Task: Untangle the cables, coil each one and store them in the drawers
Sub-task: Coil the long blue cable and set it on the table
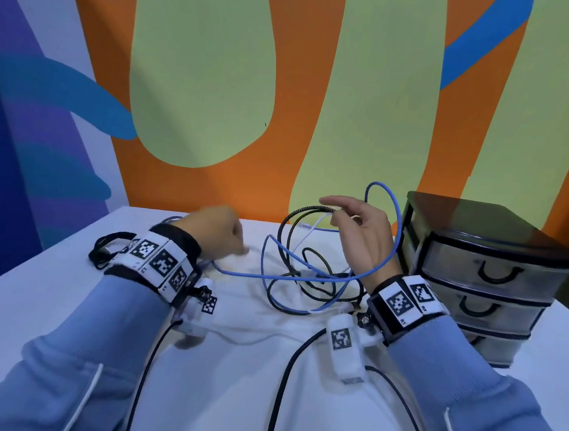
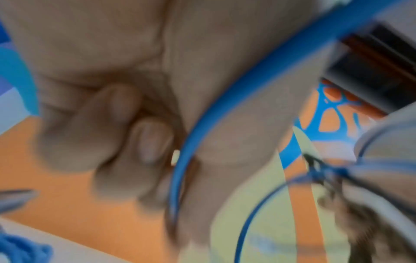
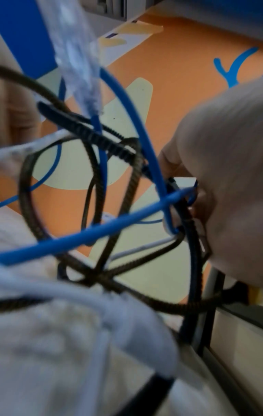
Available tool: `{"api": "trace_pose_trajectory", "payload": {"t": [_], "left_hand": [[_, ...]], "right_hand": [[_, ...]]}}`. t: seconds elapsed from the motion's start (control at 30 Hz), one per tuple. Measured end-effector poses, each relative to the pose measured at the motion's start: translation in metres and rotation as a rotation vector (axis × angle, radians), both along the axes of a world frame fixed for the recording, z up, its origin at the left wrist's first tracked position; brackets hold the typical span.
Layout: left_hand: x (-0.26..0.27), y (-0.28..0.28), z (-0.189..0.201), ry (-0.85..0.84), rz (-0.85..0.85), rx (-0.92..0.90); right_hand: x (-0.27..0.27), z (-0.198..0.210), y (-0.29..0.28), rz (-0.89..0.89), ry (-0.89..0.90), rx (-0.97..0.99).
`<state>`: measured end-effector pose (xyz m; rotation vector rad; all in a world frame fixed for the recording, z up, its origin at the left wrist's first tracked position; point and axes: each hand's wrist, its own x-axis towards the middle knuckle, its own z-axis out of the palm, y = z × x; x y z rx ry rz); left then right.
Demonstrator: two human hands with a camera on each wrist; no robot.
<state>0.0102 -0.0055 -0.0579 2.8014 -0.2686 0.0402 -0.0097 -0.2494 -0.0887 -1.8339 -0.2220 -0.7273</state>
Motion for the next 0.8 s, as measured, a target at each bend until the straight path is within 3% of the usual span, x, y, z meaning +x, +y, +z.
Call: {"api": "trace_pose_trajectory", "payload": {"t": [0.13,0.2,0.33,0.43,0.6,0.7,0.8], "left_hand": [[0.005,0.006,0.016,-0.483,0.240,-0.686],[0.006,0.008,0.022,-0.586,0.307,-0.986],[0.003,0.010,0.025,-0.770,0.369,-1.181],[0.003,0.011,0.024,-0.852,0.372,-1.204],[0.001,0.004,0.019,-0.510,0.185,-1.244],[-0.003,0.002,0.015,-0.463,0.164,-0.965],[-0.004,0.001,0.011,-0.374,0.129,-0.431]], "right_hand": [[0.005,-0.006,-0.004,-0.018,0.131,-0.102],[0.006,-0.008,-0.006,-0.014,0.164,-0.176],[0.007,-0.009,-0.008,0.017,0.217,-0.243],[0.006,-0.005,-0.011,-0.031,0.171,-0.242],[0.008,0.002,-0.003,0.022,0.111,-0.005],[0.005,0.000,0.000,0.094,0.058,0.102],[0.000,0.002,0.005,0.217,0.023,0.108]]}}
